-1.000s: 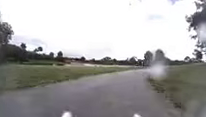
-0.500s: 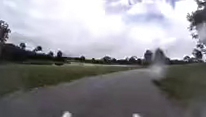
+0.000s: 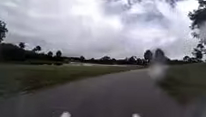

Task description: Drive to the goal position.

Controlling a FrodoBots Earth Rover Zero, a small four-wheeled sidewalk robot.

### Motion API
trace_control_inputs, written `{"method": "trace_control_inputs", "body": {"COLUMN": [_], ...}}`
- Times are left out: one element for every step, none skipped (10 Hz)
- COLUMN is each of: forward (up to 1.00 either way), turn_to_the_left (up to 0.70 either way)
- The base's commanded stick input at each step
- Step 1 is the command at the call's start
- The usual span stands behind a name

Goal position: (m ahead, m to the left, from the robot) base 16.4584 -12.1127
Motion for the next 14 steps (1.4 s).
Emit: {"method": "trace_control_inputs", "body": {"forward": [0.85, 0.85, 0.85, 0.85, 0.85, 0.85, 0.85, 0.85, 0.85, 0.85, 0.85, 0.85, 0.85, 0.85], "turn_to_the_left": [-0.17, -0.05, -0.14, -0.33, -0.27, -0.2, -0.14, -0.08, -0.02, -0.05, -0.11, -0.18, -0.29, -0.05]}}
